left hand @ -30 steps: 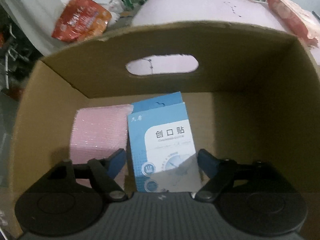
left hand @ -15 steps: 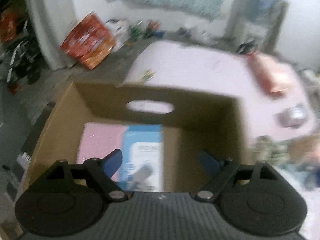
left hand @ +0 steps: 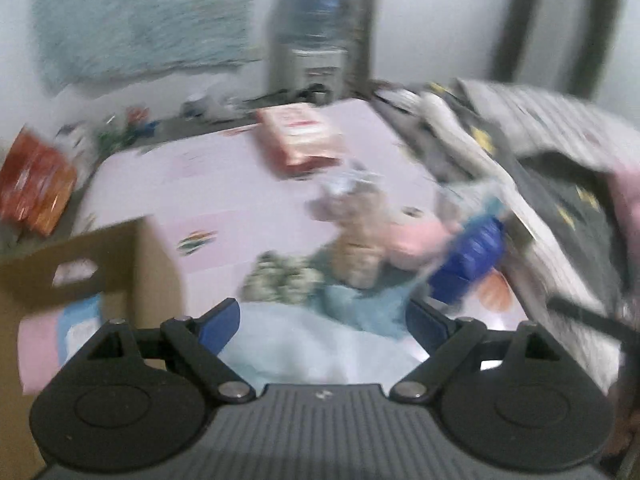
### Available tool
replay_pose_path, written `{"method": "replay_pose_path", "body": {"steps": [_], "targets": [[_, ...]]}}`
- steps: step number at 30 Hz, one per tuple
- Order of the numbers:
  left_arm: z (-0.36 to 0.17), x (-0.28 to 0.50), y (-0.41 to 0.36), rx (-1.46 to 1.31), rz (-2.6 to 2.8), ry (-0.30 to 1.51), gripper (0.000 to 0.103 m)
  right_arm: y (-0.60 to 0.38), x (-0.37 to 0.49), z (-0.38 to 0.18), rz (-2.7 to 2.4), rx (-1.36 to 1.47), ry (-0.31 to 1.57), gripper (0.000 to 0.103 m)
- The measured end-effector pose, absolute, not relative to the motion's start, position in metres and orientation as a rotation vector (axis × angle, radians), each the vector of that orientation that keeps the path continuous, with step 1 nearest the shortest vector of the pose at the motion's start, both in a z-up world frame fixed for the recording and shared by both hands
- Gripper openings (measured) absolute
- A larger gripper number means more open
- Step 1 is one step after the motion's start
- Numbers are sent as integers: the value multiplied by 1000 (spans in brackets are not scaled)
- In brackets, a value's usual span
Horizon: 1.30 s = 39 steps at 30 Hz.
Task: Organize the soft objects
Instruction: 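Grasp the blue wipes pack with the left tool while the right tool grasps the small carton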
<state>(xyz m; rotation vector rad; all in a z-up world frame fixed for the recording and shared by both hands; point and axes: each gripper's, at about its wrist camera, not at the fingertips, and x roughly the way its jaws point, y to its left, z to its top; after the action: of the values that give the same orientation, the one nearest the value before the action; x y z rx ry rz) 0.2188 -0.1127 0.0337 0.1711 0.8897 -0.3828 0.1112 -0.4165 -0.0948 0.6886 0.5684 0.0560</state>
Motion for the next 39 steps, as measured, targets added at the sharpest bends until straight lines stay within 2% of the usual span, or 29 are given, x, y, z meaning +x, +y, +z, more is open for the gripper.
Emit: {"method": "replay_pose_path", "body": {"steps": [11, 23, 29, 35, 39], "targets": [[-4, 219, -245, 564, -610, 839, 90, -466, 140, -120, 49, 802, 532, 62], [-48, 253, -325, 715, -632, 888, 77, -497, 173, -118, -39, 689, 478, 61], [-66, 268, -342, 737, -617, 945, 66, -507, 200, -139, -49, 673, 494, 52], [-79, 277, -352, 751, -612, 984, 66, -505, 223, -164, -40, 675, 537, 45], [-86, 284, -357, 743, -607, 1018, 57, -500, 228, -167, -28, 660, 530, 41]]}}
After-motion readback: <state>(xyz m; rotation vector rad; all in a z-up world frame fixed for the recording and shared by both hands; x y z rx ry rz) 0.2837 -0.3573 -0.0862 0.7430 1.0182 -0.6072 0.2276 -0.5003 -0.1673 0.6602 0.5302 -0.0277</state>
